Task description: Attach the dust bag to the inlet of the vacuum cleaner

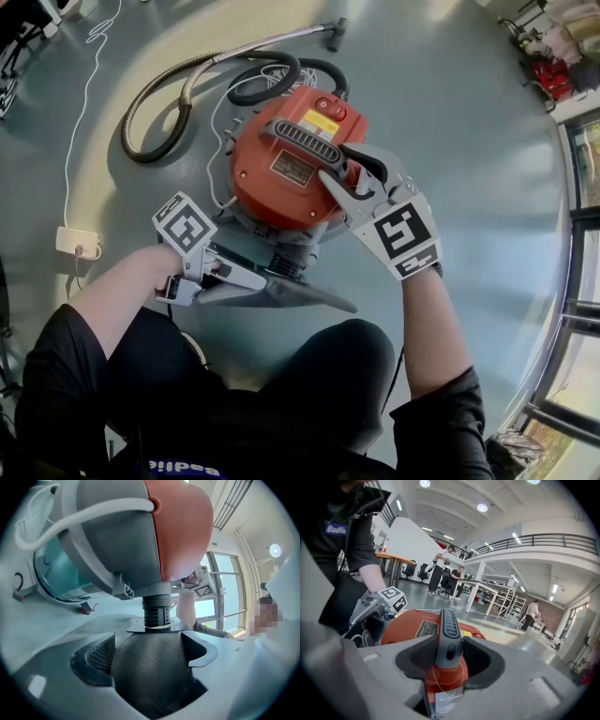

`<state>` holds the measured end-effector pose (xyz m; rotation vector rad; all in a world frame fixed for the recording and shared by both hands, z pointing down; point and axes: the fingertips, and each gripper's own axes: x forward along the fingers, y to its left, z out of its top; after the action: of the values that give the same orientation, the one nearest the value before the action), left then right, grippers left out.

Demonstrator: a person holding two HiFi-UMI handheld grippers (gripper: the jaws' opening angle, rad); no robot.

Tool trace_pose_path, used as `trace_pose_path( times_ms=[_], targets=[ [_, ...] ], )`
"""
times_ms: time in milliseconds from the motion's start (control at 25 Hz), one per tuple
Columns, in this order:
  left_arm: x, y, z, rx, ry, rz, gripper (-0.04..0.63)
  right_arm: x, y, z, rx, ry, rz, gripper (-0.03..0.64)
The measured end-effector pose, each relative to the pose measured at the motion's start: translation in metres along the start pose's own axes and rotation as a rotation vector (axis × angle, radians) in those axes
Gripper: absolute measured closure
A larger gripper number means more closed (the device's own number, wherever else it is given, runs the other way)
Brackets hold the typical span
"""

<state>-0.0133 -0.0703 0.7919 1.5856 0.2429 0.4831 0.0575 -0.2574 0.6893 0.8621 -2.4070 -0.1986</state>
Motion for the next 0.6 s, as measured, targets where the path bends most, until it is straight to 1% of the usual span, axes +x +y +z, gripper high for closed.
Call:
trace_pose_path(
  times_ms=[80,200,240,360,480,600],
  targets=[
    [-0.011,0.003,-0.002,-0.008,-0.018,0.021,0.133,-0.001,0.000,0.001,-0.013,0.003,-0.007,0.461],
    [-0.030,0.015,-0.005,0.008,-0.037,0.074,0.133,-0.008,0.000,0.004,-0.038,0.004,-0.024,0.462],
    [-0.035,0.015,-0.005,0.008,-0.049,0.070,0.133,-0.012,-0.001,0.005,-0.037,0.000,-0.031,0.462],
    [-0.045,0.000,-0.005,-0.017,-0.103,0.015,0.141,-0.026,-0.005,0.009,-0.024,-0.014,-0.058,0.462],
    [-0.057,-0.004,-0.002,0.001,-0.139,0.013,0.146,-0.040,-0.008,0.013,-0.033,-0.025,-0.098,0.468],
    [-0.064,-0.007,-0.005,0.024,-0.145,0.022,0.147,-0.055,-0.009,0.017,-0.017,-0.051,-0.130,0.476]
  ],
)
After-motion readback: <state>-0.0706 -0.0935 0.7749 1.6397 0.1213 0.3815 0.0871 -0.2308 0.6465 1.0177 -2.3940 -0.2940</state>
